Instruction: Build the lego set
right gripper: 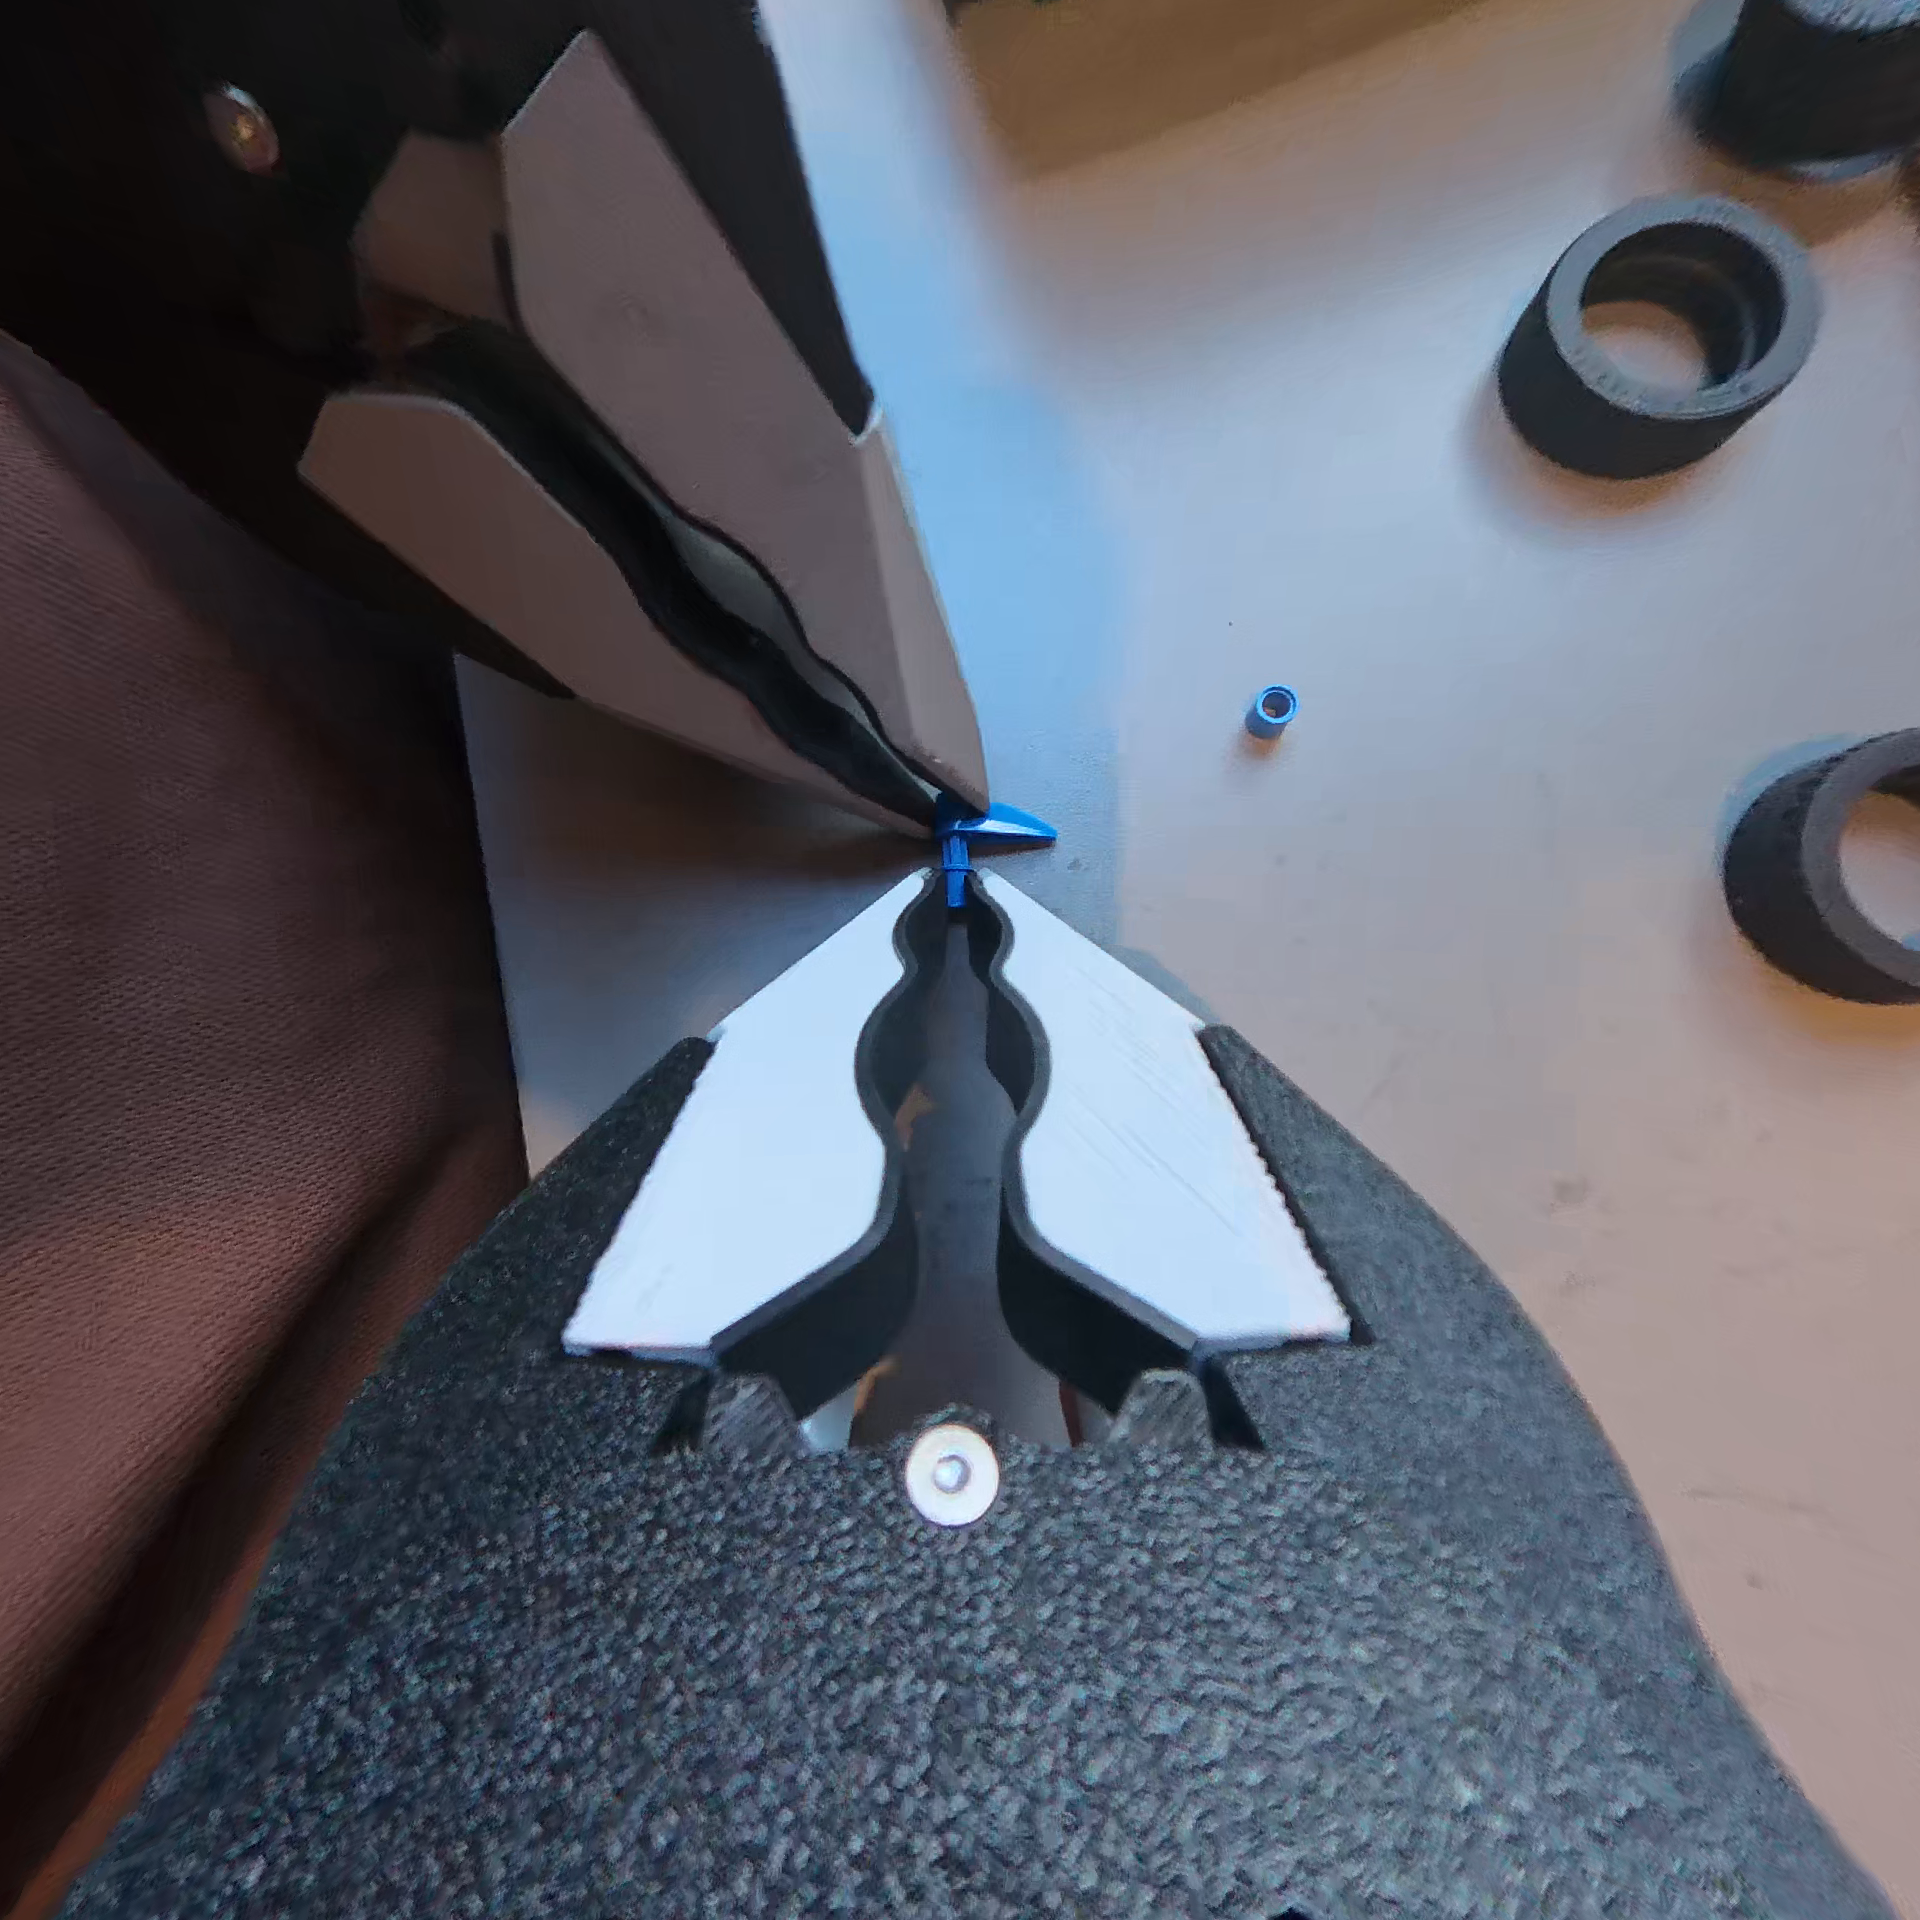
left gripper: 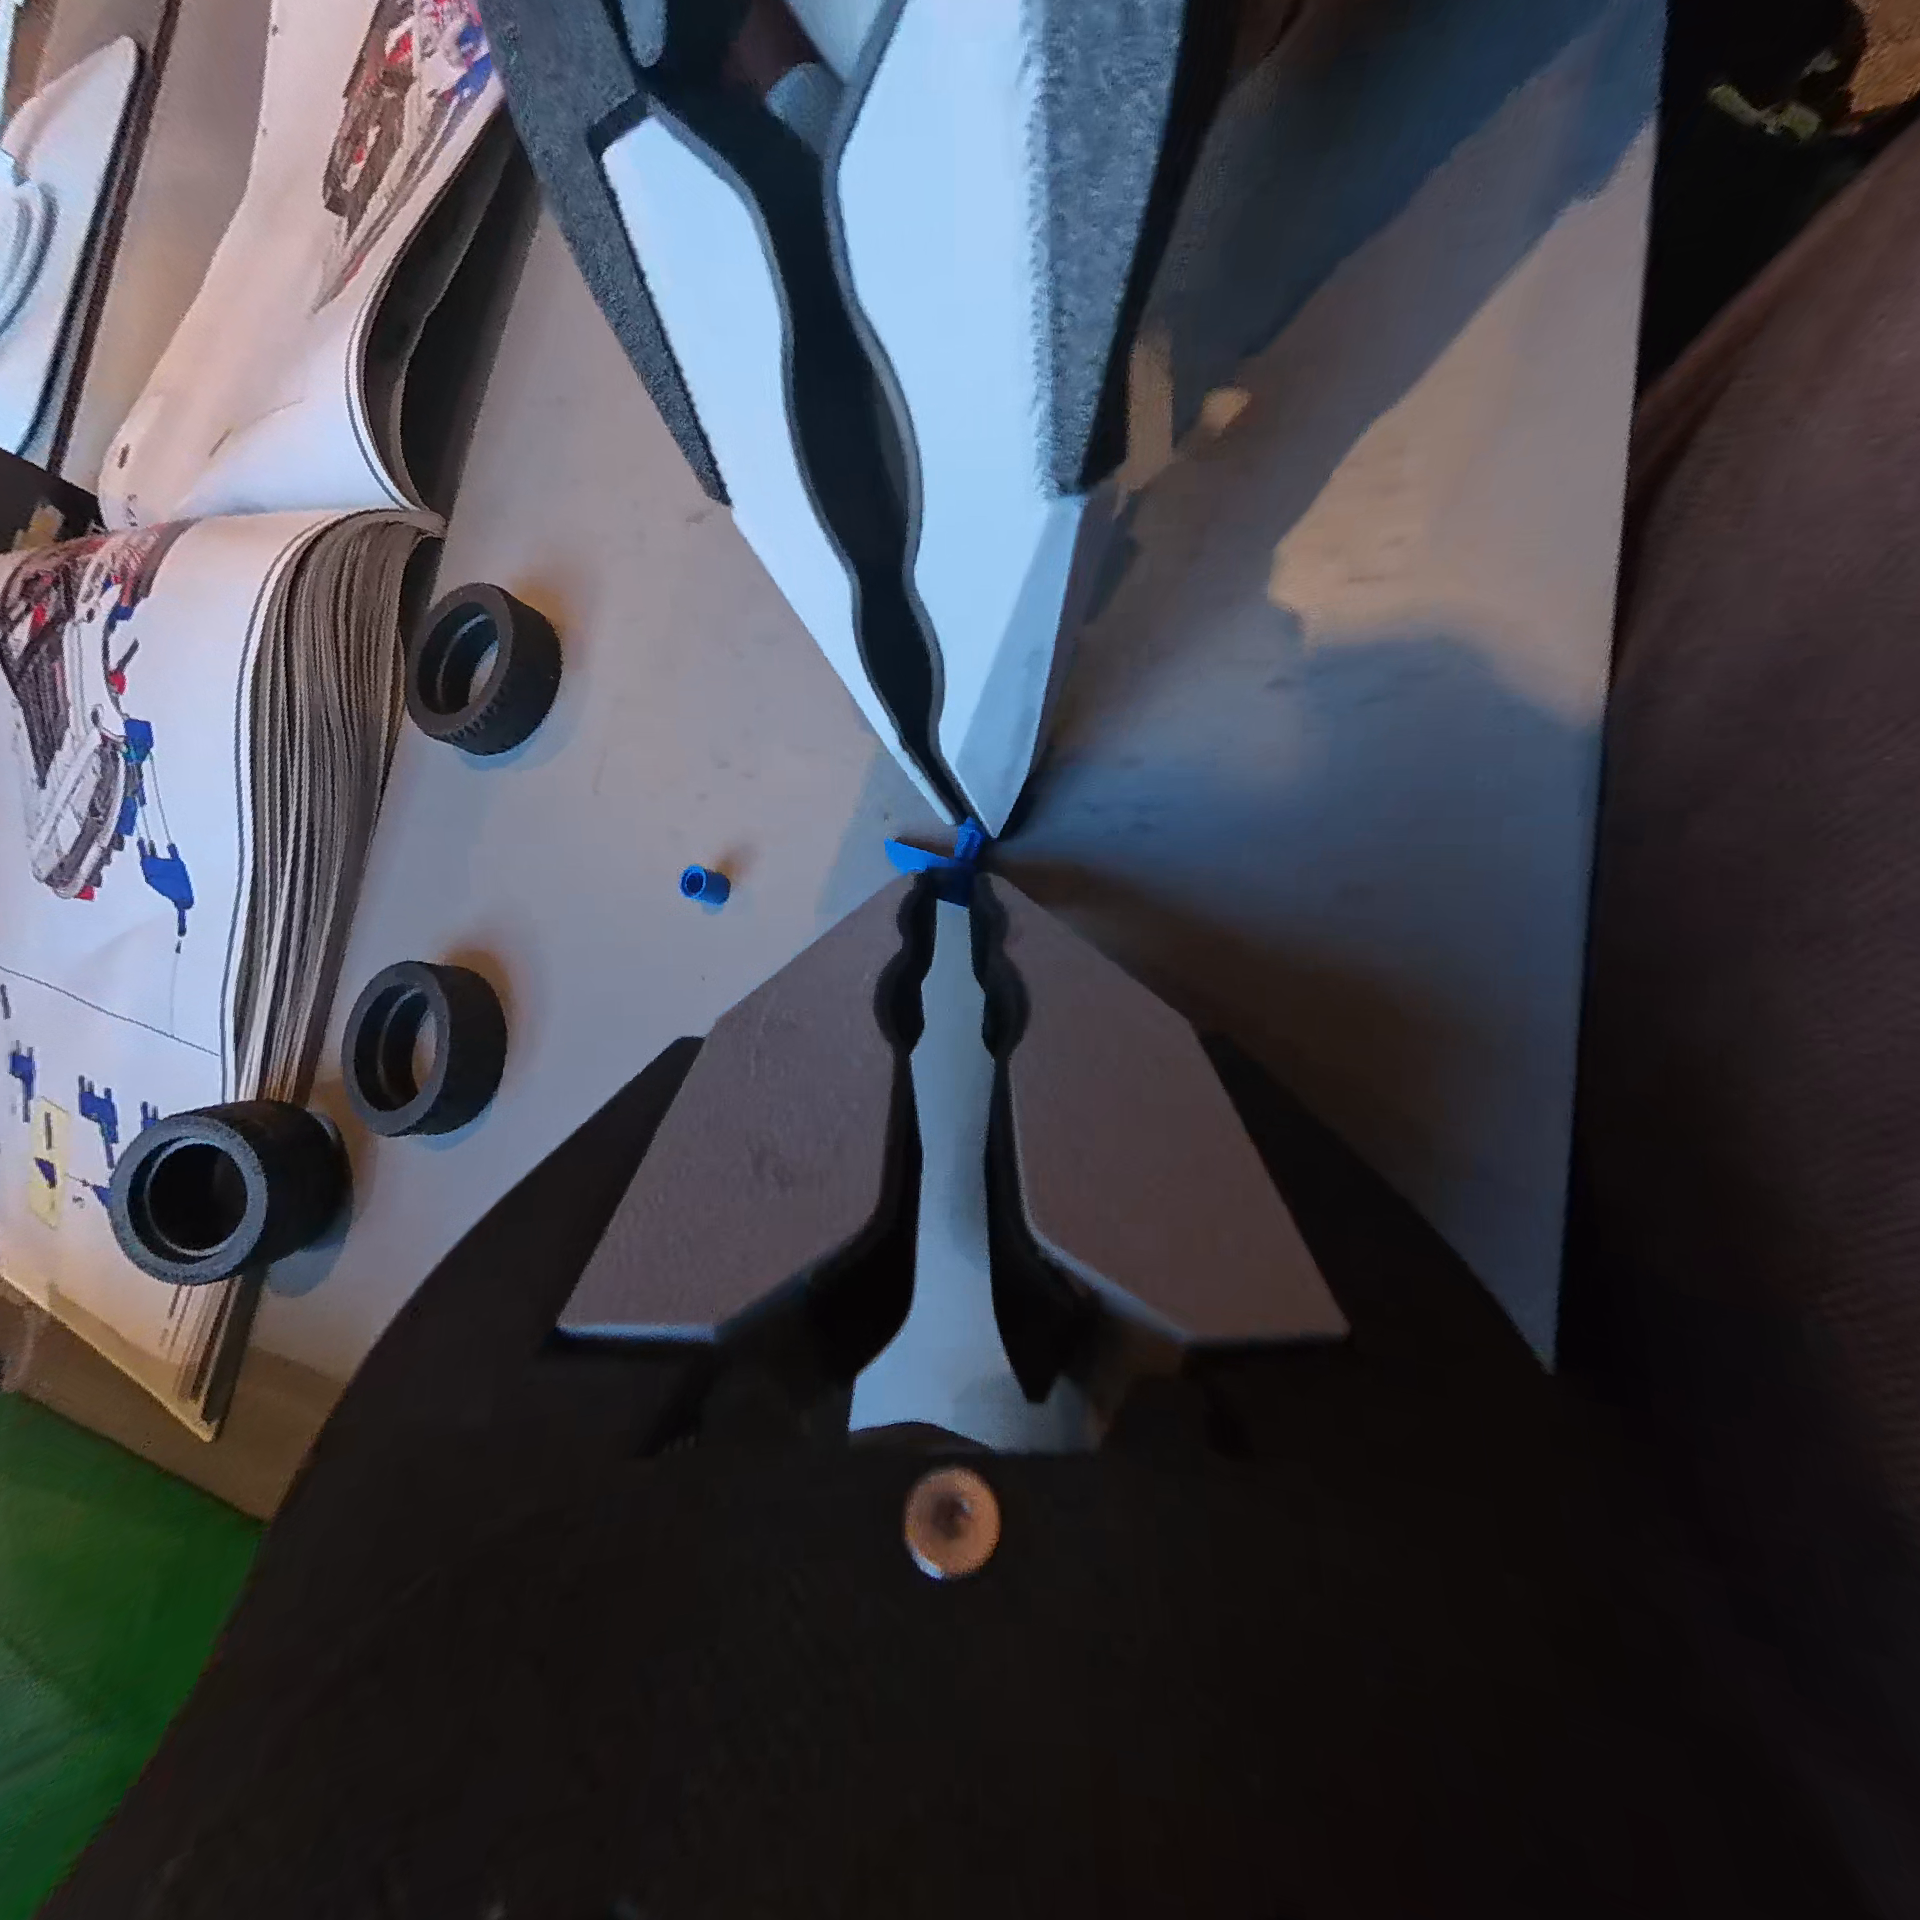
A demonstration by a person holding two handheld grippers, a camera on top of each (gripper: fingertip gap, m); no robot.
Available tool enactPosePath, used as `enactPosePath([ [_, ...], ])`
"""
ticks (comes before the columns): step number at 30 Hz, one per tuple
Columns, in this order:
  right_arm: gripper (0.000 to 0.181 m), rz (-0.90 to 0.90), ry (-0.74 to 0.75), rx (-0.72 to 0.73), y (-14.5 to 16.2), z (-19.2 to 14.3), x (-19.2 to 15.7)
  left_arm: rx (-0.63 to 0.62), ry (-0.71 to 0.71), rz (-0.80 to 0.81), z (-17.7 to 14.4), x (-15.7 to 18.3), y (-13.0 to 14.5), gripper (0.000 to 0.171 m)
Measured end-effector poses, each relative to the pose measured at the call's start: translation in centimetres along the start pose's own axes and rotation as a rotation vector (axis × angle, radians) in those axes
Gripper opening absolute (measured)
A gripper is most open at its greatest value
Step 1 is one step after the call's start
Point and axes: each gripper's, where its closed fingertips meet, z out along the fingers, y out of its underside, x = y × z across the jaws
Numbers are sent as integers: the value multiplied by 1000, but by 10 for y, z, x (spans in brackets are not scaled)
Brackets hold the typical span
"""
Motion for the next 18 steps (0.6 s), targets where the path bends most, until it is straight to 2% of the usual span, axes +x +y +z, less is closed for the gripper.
enactPosePath([
  [12, 3, -87, -48, -87, 0, 1, 1, -3, 8, 95, 0, -1, 0, 3],
  [18, 3, -19, -83, -91, -3, 3, 3, -4, -6, 103, 0, -3, 2, 3],
])
